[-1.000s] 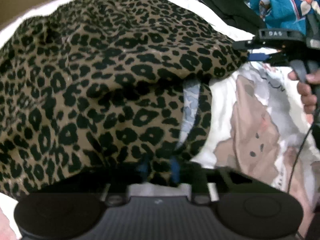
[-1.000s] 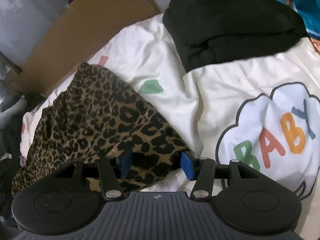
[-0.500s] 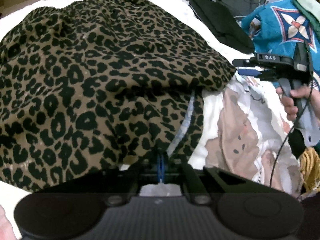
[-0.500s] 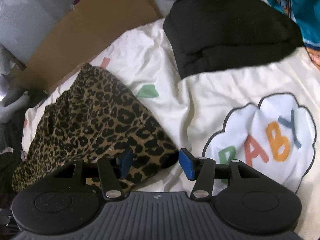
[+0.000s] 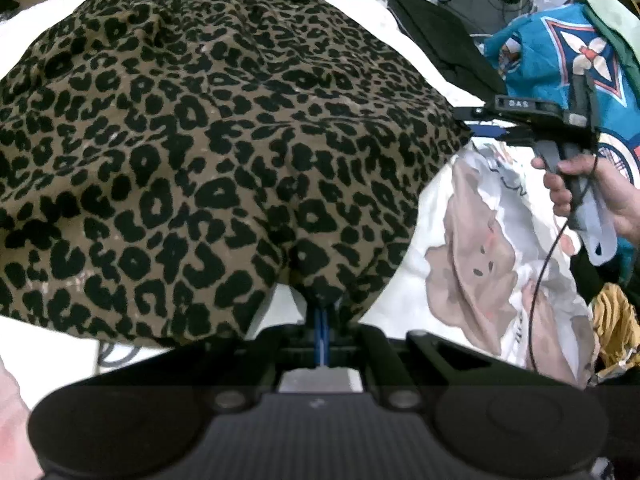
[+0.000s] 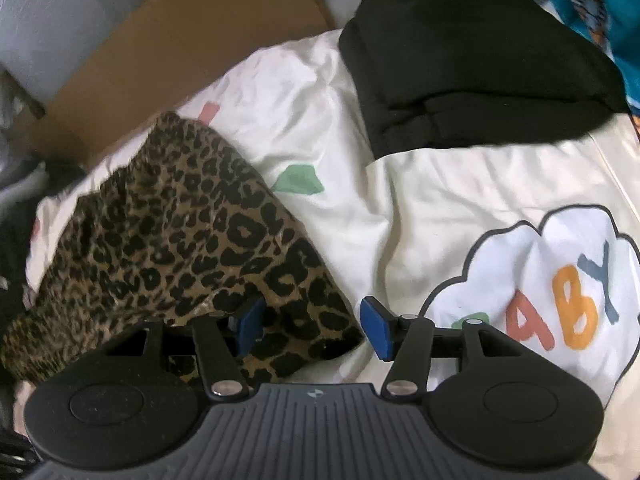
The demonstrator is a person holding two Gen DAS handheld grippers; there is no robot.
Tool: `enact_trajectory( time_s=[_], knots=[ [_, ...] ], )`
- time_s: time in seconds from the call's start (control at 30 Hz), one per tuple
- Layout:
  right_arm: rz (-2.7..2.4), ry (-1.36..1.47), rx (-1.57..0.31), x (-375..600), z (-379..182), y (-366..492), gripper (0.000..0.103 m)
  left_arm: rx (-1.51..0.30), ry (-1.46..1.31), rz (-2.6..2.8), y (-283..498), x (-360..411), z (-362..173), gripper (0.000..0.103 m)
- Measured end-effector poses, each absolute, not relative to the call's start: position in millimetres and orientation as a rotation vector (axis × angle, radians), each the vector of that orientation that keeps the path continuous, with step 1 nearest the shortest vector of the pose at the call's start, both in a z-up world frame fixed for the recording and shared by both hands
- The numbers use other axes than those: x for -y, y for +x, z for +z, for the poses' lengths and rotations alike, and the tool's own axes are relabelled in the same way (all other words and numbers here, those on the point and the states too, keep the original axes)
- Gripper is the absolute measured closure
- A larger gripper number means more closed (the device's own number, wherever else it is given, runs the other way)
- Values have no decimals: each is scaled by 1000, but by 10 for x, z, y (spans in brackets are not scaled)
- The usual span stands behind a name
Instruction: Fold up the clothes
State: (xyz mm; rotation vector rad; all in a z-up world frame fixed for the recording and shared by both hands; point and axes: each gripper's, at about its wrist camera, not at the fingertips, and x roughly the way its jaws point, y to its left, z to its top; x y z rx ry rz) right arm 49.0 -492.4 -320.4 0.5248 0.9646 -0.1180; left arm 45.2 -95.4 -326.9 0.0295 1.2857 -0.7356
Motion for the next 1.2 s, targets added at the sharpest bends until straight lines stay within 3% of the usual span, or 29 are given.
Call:
enact_trajectory(
  time_s=[0.17, 0.2, 0.27, 0.43, 0.6, 0.63, 0.7, 0.73, 0.77, 1.2],
  knots=[
    [-110, 495, -1025, 4871, -3312, 568, 43, -1304, 19, -741, 474, 1009, -3348, 102],
    [-111, 510, -1034, 4888, -3320, 576, 53, -1304, 24, -750, 468, 1027, -3345, 102],
    [-103, 533, -1048, 4929, -3300, 588, 91, -1310, 30, -781, 472, 1084, -3337, 102],
    [-77, 535, -1003, 5032, -2999, 555, 97, -1299, 20, -823, 517, 1084, -3204, 102],
    [-76, 549, -930, 5061, -2701, 582, 95, -1281, -14, -798, 608, 1049, -3111, 102],
    [-87, 547, -928, 5058, -2689, 609, 90, -1277, -18, -790, 627, 1037, -3101, 102],
    [-131, 564, -916, 5105, -2722, 616, 69, -1270, -28, -774, 668, 1009, -3080, 102],
    [-152, 573, -909, 5130, -2738, 618, 52, -1266, -33, -766, 688, 995, -3070, 102],
    [-158, 587, -900, 5161, -2762, 608, 49, -1262, -38, -758, 709, 981, -3060, 102],
    [-103, 664, -985, 5113, -3252, 470, 49, -1208, -89, -671, 945, 817, -2915, 103]
  ],
)
